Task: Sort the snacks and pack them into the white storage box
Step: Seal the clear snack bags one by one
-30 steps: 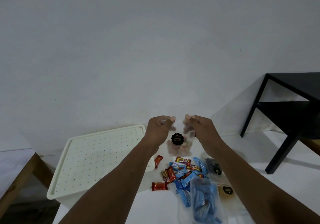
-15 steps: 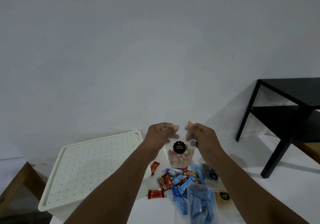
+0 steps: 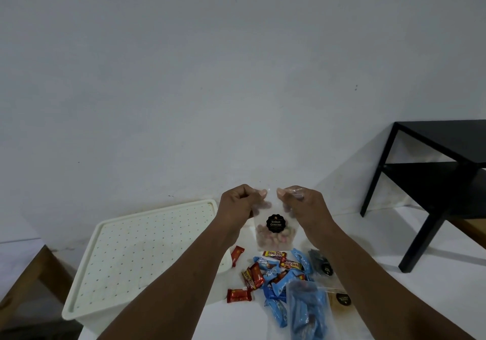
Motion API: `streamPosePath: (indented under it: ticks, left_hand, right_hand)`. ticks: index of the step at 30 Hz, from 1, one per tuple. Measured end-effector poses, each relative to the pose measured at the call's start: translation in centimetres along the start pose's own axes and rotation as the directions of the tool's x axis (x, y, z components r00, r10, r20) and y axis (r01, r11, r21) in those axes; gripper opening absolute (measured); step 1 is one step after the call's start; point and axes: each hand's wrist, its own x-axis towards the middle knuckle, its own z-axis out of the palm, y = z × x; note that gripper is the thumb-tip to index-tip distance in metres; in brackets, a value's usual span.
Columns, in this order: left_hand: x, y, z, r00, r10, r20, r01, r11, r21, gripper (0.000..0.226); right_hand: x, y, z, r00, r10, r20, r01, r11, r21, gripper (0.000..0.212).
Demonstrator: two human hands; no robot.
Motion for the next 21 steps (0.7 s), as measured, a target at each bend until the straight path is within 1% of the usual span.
streamPosePath:
  ticks: [3,5,7,9,10,12,14,15,17,21]
  left_hand:
    - [-0.3,0.0,-0.4,0.998,-0.037,0.049,0.037,0.999,-0.007,0.018]
    - [-0.4,0.1,-0.5,0.996,-0.051,0.066,0.049,0.998,0.038,0.023]
    - [-0.3,0.2,-0.7,0.999,-0.029,0.045,0.025,0.996,0.087,0.019]
    - [-0.1,0.4,-1.0,1.0,-0.005,-0.006,0.006,0.997,0.073,0.014]
    - [0.1,0.4,-1.1,1.0,-0.005,-0.031,0.006,0.999,0.051,0.014]
    - [0.2,0.4,-1.2,0.999,-0.021,-0.027,0.022,0.999,0.044,0.013]
    - [-0.1,0.2,-0.7,0.998,-0.045,0.043,0.042,0.997,0.071,0.014]
    - [-0.2,0.2,-0.4,0.997,-0.041,0.071,0.034,0.995,0.096,0.019]
    - [-0.3,0.0,0.2,0.998,0.002,0.07,-0.012,0.99,0.14,0.027]
    - [0.0,-0.1,0.3,0.997,0.069,0.033,-0.074,0.984,0.16,0.028]
  right_hand:
    - [0.2,-0.5,-0.3,0.998,-0.056,0.007,0.057,0.998,-0.041,0.029]
    - [0.1,-0.7,-0.3,0.998,-0.058,0.021,0.059,0.997,-0.05,0.028]
    - [-0.1,-0.8,-0.5,0.997,-0.013,0.071,0.013,1.0,-0.009,0.025]
    - [-0.3,-0.7,-1.0,0.993,0.042,0.113,-0.051,0.995,0.08,0.024]
    - [-0.4,-0.5,-1.2,0.993,0.047,0.11,-0.057,0.994,0.092,0.023]
    - [-0.4,-0.2,-1.6,0.997,0.023,0.07,-0.025,0.999,0.037,0.018]
    - [-0.3,0.0,-1.6,0.999,0.006,0.035,-0.006,1.0,-0.011,0.016]
    - [-0.3,0.0,-1.5,1.0,0.005,0.03,-0.004,1.0,-0.025,0.017]
    - [-0.3,0.1,-1.4,0.999,0.008,0.033,-0.007,1.0,-0.03,0.017]
    - [-0.4,0.3,-1.0,0.999,0.027,0.027,-0.027,1.0,-0.003,0.02]
